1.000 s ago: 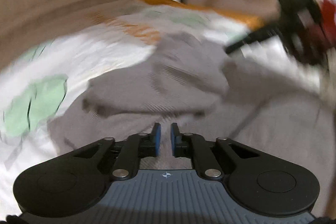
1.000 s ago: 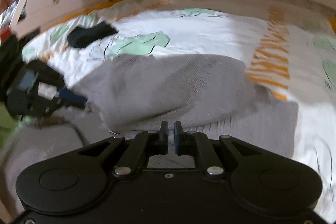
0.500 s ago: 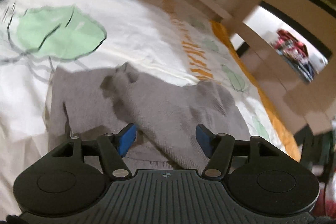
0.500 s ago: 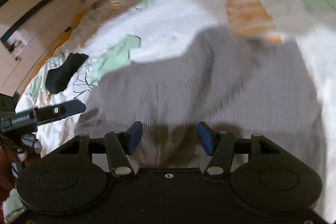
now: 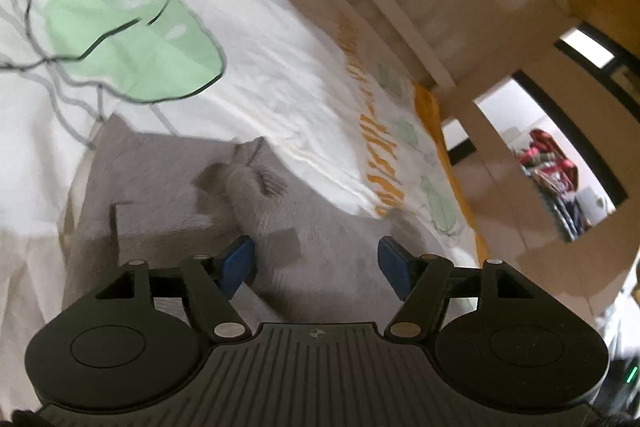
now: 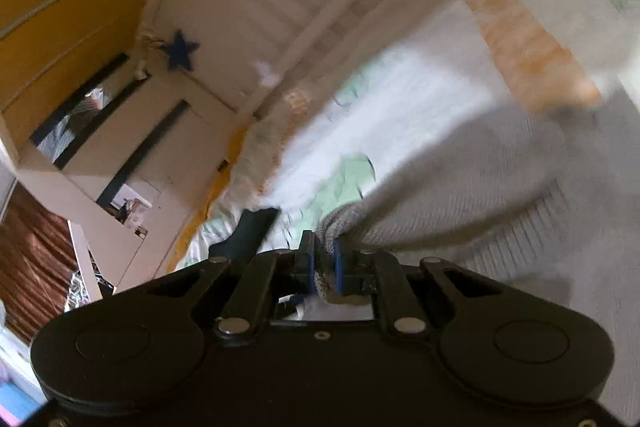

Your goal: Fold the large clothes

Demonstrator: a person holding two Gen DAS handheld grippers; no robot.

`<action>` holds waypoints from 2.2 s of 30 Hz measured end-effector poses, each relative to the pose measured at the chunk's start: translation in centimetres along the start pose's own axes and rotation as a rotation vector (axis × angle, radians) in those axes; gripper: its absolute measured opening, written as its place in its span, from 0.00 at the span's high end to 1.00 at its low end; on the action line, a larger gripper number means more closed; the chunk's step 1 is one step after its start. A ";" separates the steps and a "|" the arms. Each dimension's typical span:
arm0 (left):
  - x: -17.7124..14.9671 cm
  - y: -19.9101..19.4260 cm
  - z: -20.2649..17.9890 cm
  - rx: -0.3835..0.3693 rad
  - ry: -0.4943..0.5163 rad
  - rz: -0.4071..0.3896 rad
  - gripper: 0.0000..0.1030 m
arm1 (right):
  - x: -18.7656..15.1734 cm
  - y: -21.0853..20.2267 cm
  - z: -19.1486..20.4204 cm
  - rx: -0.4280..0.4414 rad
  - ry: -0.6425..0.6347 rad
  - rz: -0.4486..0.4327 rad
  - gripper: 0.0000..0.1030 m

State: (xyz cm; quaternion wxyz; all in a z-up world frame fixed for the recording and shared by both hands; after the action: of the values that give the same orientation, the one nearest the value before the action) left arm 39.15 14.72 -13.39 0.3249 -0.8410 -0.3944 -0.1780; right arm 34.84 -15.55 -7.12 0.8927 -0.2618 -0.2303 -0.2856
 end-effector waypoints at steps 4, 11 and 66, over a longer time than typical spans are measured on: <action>-0.1 0.4 0.7 0.014 -0.021 0.006 0.35 | -5.3 1.4 -3.5 -0.165 -0.031 0.215 0.76; 0.8 1.2 0.3 0.015 0.028 0.015 0.35 | -0.8 -1.1 -2.2 -0.177 -0.202 0.080 0.43; 1.2 1.7 -0.5 0.320 0.417 -0.029 0.36 | 4.3 5.4 -7.5 -0.469 -0.483 -0.089 0.41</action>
State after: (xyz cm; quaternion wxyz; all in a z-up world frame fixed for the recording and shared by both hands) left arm 41.26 14.26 -13.07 0.5255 -0.7184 -0.3539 -0.2874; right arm 43.32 -17.94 -12.23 0.7145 -0.5099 -0.3741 -0.2992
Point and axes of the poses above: each gripper's, at about its wrist camera, not at the fingertips, and y roughly the way its jaws point, z to its left, x to its top, the point moved 5 cm from there along y, roughly the way its jaws point, and after that the axes turned 7 degrees about -z, right-handed, at the moved point
